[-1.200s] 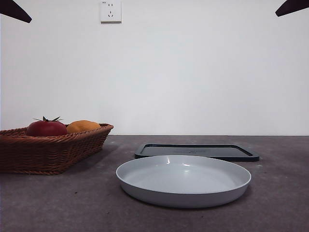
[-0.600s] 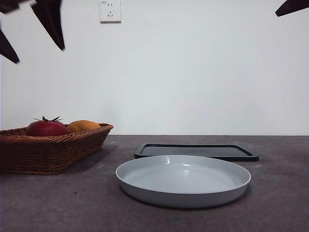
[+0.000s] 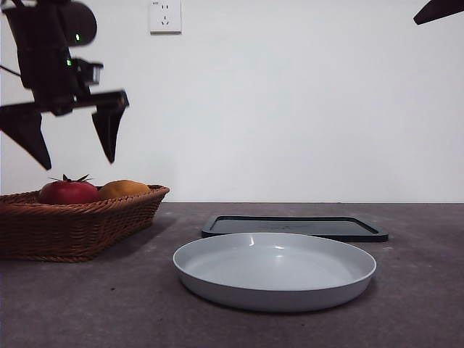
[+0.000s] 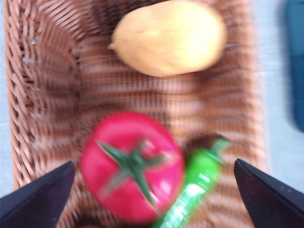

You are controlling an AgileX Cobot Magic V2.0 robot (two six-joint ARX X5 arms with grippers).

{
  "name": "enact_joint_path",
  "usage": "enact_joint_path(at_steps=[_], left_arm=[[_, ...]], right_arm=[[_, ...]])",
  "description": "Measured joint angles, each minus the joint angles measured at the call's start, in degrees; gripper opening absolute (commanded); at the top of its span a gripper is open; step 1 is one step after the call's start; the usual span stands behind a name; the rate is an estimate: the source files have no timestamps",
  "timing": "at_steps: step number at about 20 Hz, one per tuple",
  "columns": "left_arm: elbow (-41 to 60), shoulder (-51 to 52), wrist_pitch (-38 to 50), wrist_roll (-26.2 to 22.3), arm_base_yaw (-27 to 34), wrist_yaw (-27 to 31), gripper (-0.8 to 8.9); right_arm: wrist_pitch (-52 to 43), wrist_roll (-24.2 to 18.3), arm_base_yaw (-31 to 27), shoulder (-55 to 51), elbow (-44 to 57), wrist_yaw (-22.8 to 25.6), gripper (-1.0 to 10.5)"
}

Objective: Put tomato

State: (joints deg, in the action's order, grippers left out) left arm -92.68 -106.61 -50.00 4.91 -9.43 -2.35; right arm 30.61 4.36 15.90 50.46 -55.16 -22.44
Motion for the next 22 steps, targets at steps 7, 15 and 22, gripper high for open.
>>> enact_joint_path(at_steps=[7, 15, 22], left_arm=[[-0.04, -6.62, 3.41, -2.49, 0.59, 0.94, 7.79], [-0.04, -10.23, 4.85, -2.69, 0.59, 0.92, 5.35], [-2.56, -10.23, 0.20, -2.71, 0.92, 0.92, 3.07]], right_arm=[[0.02, 0.00, 0.00, 0.00, 0.00, 0.02, 7.0], [0.02, 0.00, 0.00, 0.00, 0.00, 0.00, 7.0], [0.02, 0.00, 0.00, 0.00, 0.00, 0.00, 7.0]])
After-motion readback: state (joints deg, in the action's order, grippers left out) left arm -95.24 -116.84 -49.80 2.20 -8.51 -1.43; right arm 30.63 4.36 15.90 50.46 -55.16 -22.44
